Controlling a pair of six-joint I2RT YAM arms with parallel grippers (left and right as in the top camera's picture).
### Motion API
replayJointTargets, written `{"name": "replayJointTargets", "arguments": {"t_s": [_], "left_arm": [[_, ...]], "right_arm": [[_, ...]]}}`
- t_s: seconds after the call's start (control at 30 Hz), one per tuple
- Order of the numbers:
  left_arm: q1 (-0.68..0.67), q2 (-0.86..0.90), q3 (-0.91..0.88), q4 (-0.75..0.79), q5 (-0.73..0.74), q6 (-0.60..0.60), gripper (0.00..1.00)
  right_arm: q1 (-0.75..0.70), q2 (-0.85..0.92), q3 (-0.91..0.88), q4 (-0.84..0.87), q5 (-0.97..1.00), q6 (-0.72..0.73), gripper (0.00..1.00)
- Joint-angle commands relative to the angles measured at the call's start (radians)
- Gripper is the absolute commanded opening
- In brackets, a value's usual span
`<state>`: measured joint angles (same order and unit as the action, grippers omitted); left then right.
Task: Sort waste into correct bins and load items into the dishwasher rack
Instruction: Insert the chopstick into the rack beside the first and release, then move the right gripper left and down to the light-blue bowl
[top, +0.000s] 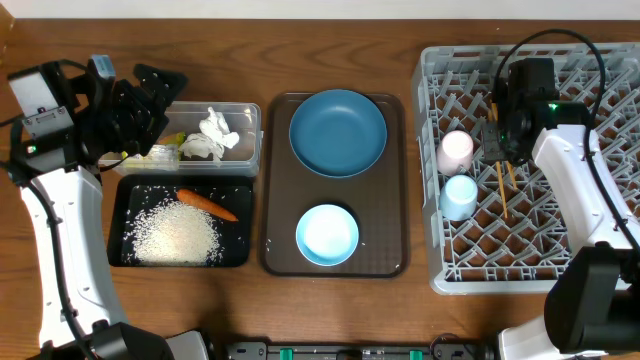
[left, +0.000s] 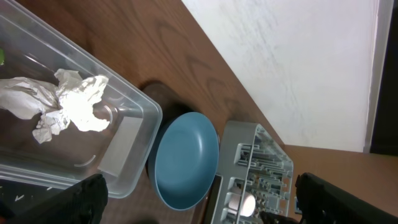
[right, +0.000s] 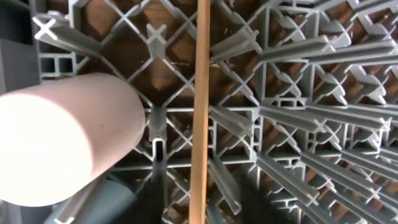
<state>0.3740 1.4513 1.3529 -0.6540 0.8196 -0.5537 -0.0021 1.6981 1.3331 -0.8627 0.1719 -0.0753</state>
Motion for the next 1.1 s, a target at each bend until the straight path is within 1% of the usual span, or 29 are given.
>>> {"name": "replayJointTargets", "arguments": {"t_s": [0.0, 0.1, 0.33, 0.4, 0.5, 0.6, 0.7, 0.77, 0.87, 0.9, 0.93, 1.07], "left_arm": [[0.003, 0.000, -0.003, 0.000, -0.002, -0.005, 0.98], [0.003, 0.000, -0.003, 0.000, -0.002, -0.005, 0.98], [0.003, 0.000, -0.003, 0.000, -0.002, -0.005, 0.98], [0.003, 0.000, -0.003, 0.000, -0.002, -0.005, 0.98], [0.003, 0.000, -0.003, 0.000, -0.002, -0.005, 0.98], [0.003, 0.000, -0.003, 0.000, -0.002, -0.005, 0.98], [0.003, 0.000, -0.003, 0.000, -0.002, -0.005, 0.98], [0.003, 0.000, -0.003, 0.000, -0.002, -0.005, 0.98], [0.003, 0.000, -0.003, 0.000, -0.002, -0.005, 0.98], [0.003, 0.000, -0.003, 0.000, -0.002, -0.005, 0.98], [0.003, 0.000, -0.003, 0.000, -0.002, -0.005, 0.98], [0.003, 0.000, -0.003, 0.000, -0.002, -0.005, 0.98]], "right_arm": [[-0.006, 0.004, -0.006, 0.002, 0.004, -0.007, 0.58], [-0.006, 0.004, -0.006, 0.000, 0.004, 0.009, 0.61], [-0.003, -0.001, -0.005, -0.018, 0.000, 0.036, 0.60], [-0.003, -0.011, -0.005, -0.018, -0.038, 0.038, 0.60], [-0.003, -0.041, -0.005, -0.011, -0.141, 0.062, 0.60], [-0.003, -0.079, -0.005, -0.005, -0.269, 0.081, 0.57], [0.000, -0.118, -0.005, -0.008, -0.480, 0.105, 0.61], [0.008, -0.135, -0.005, -0.017, -0.607, 0.105, 0.62], [0.038, -0.150, -0.005, -0.032, -0.774, 0.105, 0.61], [0.057, -0.150, -0.005, -0.037, -0.816, 0.105, 0.59], [0.073, -0.150, -0.005, -0.042, -0.838, 0.109, 0.56], [0.168, -0.150, -0.005, -0.062, -0.834, 0.151, 0.55]]}}
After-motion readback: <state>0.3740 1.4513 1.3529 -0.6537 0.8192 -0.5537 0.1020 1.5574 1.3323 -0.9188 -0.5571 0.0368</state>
